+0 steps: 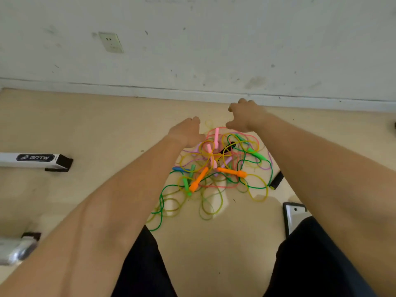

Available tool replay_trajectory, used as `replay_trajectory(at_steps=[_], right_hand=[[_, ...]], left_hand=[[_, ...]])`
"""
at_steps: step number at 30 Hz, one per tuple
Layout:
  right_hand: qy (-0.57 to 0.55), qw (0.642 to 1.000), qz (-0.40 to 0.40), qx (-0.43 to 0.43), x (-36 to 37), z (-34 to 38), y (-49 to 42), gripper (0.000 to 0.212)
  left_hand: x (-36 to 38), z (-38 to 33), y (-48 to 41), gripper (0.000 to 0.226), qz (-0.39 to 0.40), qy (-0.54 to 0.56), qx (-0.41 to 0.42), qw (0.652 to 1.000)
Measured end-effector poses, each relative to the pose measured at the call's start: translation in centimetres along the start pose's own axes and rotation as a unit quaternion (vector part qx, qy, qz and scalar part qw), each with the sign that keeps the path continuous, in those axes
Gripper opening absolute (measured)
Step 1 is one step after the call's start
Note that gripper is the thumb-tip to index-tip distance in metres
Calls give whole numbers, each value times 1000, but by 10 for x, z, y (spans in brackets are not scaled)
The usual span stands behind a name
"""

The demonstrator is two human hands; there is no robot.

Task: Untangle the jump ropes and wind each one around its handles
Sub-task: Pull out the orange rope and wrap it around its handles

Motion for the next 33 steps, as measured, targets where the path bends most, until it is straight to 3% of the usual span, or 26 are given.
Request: replay_trajectory(at_steps=[11, 15, 21, 26, 29, 33], right_hand=[[-40, 999, 18, 25, 56, -9, 82, 70], [-41, 998, 40, 16, 73, 6, 116, 65], [-47, 998, 31, 25, 76, 25, 149, 82], [-84, 994, 50, 53, 106, 13, 145, 52], [-114, 990, 62, 51, 142, -2, 145, 46], [-114, 983, 92, 111, 197, -43, 136, 40]], left_hand=[[29, -10, 76, 63, -4, 11, 10, 1000], [54, 6, 119, 72, 9, 28, 3, 1000], [55, 25, 131, 64, 3, 53, -31, 998], [74, 6, 121, 61, 21, 79, -31, 996], [93, -15, 105, 51, 38, 100, -38, 994], [129, -36, 78, 26, 58, 107, -32, 992]])
Point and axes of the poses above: each hand's wrist, its own y-axis away from the middle knuckle, its own x-axis out of the palm, z = x × y, the point moved 9 cm from there along -y, towards the middle knuckle, and after that the axes turned 15 degrees about -z, right-handed, at the moved point
